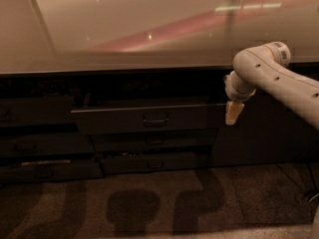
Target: Open top drawer
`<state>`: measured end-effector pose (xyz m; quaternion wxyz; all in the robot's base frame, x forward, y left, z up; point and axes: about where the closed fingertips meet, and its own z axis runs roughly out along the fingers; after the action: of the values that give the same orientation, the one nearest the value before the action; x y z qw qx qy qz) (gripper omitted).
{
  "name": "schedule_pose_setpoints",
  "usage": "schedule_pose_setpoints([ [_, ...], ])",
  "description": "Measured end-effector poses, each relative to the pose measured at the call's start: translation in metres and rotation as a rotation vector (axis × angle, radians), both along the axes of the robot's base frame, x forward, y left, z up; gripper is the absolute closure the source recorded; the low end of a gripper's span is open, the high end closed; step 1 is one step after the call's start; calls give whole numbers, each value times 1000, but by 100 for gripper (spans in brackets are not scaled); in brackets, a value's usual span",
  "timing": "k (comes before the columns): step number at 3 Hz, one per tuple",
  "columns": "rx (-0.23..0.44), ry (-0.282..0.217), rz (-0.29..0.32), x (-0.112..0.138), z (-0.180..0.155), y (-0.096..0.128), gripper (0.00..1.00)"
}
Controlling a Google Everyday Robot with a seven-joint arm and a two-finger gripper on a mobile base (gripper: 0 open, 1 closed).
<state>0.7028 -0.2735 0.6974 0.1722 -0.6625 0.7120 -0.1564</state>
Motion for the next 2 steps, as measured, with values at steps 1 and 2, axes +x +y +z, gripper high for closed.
schedule_pose_setpoints([
  [1, -52, -42, -22, 2, -7, 2, 0],
  [2, -134, -52, -58, -1, -31, -6, 0],
])
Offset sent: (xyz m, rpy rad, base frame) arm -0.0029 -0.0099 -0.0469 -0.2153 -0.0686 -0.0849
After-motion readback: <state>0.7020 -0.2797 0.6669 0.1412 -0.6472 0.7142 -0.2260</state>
